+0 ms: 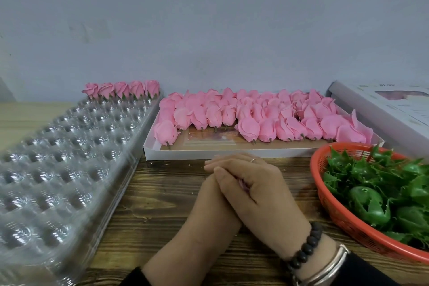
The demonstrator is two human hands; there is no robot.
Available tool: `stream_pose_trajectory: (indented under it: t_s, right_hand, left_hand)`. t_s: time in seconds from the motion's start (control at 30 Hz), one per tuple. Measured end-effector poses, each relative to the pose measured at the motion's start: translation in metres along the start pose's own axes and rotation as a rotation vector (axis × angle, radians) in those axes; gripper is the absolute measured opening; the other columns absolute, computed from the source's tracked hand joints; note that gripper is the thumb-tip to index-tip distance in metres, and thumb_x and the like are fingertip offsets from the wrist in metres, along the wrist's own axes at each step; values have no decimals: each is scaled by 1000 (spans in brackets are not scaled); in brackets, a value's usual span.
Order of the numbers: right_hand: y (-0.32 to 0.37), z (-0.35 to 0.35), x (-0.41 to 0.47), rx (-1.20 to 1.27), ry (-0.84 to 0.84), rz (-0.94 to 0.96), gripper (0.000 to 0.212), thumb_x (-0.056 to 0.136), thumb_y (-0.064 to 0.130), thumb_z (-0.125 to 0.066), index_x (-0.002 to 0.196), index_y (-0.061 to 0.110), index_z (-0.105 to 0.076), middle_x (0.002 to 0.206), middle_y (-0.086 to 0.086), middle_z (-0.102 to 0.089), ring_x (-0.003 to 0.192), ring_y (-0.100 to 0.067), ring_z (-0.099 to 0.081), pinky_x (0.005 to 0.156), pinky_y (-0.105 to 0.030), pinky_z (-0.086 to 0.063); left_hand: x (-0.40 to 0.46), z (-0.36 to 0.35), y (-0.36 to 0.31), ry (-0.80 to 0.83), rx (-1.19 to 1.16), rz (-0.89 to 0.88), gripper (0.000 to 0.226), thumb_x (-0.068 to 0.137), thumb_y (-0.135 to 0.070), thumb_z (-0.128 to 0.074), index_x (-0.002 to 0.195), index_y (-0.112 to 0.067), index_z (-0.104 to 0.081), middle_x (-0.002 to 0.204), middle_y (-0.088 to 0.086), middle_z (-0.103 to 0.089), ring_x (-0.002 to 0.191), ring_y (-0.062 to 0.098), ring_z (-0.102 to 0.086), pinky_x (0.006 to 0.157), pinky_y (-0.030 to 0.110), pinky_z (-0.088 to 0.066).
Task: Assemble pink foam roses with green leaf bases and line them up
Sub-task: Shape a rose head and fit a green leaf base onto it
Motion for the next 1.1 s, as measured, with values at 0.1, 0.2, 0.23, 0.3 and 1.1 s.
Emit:
stream_pose_trajectory:
  t_s: [0.1,0.2,0.23,0.3,1.1]
  right_hand:
    - [2,-1,3,-5,186,10,32,87,29,-45,99,18,-72,102,9,-70,106,1,-55,95,-15,-38]
    - [5,-1,1,9,276,8,33,87,37,-45,104,21,-69,97,13,-69,88,10,-58,76,-5,-43]
    - [5,0,0,20,266,-13,36,84,47,-46,107,27,-67,94,15,-68,78,13,-58,68,-3,-43]
    - [-1,3,0,31,246,-79,51,71,66,-44,113,40,-58,96,16,-67,69,9,-62,65,-6,-47]
    - [0,2,5,46,189,9,32,87,29,-46,99,17,-73,101,7,-71,107,2,-55,94,-12,-38]
  left_hand:
    - [-7,10,15,40,108,58,35,96,0,-37,122,-21,-28,103,-19,-27,96,-30,-25,75,-14,-15]
    - [-6,16,7,137,143,48,30,91,3,-45,114,-16,-48,102,-24,-35,78,-28,-41,74,-7,-32]
    - [-6,14,2,187,146,5,29,89,2,-48,101,-25,-51,95,-20,-45,77,-23,-47,73,-1,-40]
    - [-3,13,-2,202,64,35,30,83,3,-55,85,-26,-48,79,-11,-53,64,-8,-56,59,12,-48]
    - [3,5,3,244,378,-127,48,85,-5,-60,114,-35,-36,105,-33,-23,92,-38,-24,81,-12,-14]
Point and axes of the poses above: each hand's wrist, its own x-axis towards the middle knuckle, its own z-axis out of the back of the hand, y = z × x, the point moved 3 cm from there along x, towards the middle knuckle
